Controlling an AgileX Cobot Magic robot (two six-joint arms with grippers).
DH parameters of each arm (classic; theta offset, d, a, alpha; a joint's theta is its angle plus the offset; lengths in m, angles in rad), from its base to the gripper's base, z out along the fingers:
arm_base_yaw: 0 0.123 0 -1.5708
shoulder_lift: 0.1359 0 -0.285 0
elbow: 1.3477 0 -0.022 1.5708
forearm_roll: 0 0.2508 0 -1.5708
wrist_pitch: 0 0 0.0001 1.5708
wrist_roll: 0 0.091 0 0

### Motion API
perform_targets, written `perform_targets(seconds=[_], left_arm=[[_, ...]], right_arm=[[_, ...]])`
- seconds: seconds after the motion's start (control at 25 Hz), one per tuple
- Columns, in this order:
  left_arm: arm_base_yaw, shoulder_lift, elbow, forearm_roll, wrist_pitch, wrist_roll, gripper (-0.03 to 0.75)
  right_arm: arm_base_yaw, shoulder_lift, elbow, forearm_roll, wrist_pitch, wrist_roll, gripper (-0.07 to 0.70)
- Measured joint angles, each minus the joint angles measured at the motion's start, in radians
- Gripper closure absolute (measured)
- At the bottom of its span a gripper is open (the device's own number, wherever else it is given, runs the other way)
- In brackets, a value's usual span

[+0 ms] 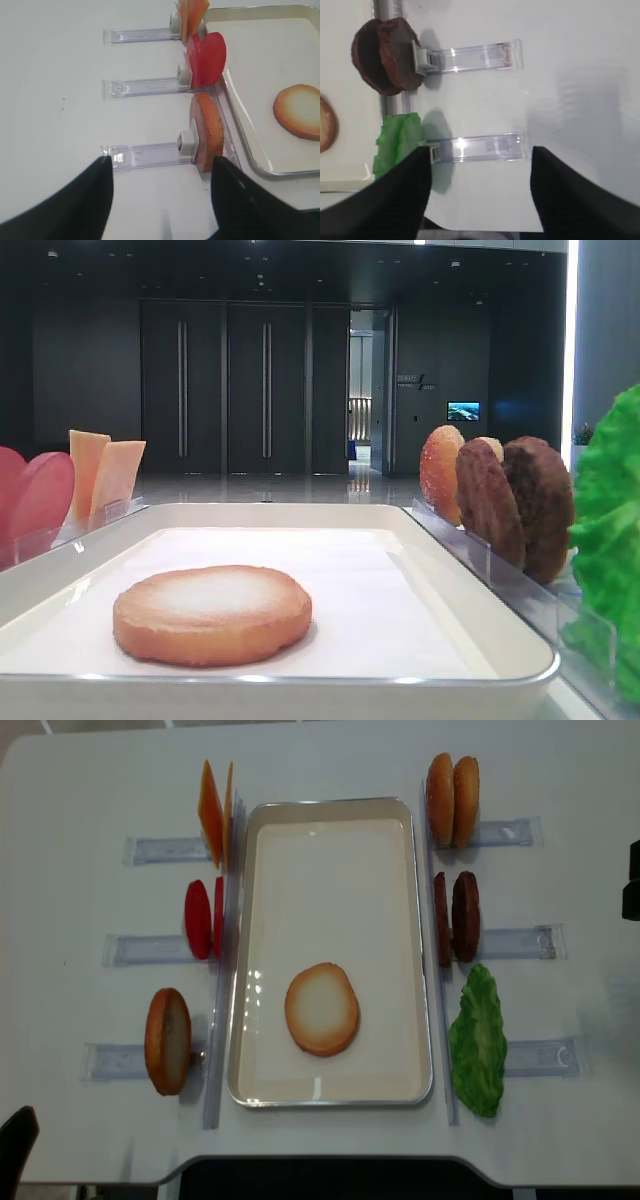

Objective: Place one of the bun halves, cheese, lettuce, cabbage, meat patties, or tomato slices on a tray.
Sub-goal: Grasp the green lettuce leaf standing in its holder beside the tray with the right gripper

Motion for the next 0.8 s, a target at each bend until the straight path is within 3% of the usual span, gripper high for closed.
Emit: perform_targets(seconds=[0.56,0.8], left_arm=[[0.0,0.0,0.0,0.0,0.0,0.0,0.244],[0.0,0.0,0.0,0.0,0.0,0.0,0.244]], right_arm=[[0.411,0.106,-0.016,-0.118,-0.001,0.317,0.216],[0.519,0.157,-0.016,-0.14,-0.001,0.452,0.214]])
